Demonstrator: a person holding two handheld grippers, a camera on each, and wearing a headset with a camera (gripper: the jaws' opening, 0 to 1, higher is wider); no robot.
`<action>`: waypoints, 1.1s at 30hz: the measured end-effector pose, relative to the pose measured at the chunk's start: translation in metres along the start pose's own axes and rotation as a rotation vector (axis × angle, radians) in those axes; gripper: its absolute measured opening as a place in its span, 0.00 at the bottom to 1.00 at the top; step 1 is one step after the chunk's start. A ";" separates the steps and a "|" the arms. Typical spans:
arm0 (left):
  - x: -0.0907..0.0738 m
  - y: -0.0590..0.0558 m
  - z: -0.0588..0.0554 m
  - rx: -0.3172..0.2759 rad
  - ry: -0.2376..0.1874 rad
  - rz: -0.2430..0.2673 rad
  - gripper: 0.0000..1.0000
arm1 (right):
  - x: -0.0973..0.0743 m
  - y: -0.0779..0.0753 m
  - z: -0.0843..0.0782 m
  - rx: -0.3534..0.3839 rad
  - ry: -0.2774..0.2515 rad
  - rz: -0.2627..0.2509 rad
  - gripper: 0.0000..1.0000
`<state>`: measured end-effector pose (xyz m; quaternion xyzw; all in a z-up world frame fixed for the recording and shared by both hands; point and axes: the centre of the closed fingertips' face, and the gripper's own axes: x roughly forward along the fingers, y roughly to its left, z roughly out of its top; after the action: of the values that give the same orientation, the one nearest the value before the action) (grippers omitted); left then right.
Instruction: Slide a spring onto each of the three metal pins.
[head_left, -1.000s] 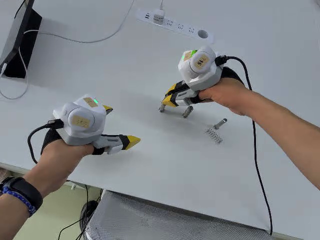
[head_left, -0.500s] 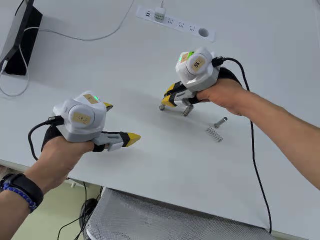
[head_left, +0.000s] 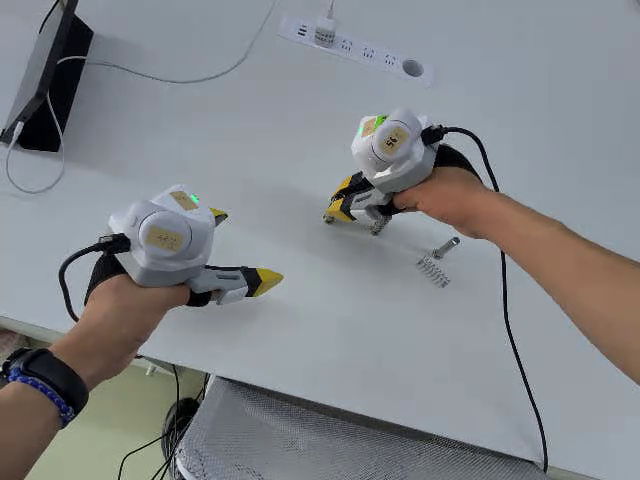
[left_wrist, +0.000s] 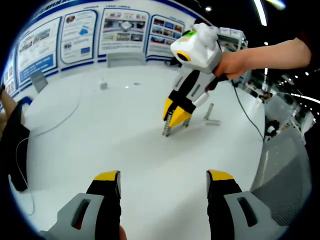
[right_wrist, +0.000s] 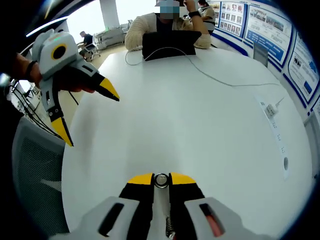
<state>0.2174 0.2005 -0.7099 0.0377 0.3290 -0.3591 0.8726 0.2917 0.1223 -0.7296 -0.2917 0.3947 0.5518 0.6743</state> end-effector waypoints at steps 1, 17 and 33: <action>0.000 0.000 0.000 0.001 0.001 -0.001 0.71 | 0.001 0.000 -0.001 0.000 0.001 0.000 0.13; 0.001 -0.004 -0.002 -0.010 0.005 -0.006 0.71 | 0.007 0.002 -0.006 0.011 0.011 0.002 0.16; 0.002 -0.006 0.001 0.000 0.004 -0.011 0.71 | -0.015 -0.002 -0.002 0.020 -0.028 -0.063 0.38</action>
<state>0.2154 0.1949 -0.7090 0.0368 0.3311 -0.3639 0.8698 0.2923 0.1129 -0.7176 -0.2894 0.3811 0.5305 0.6997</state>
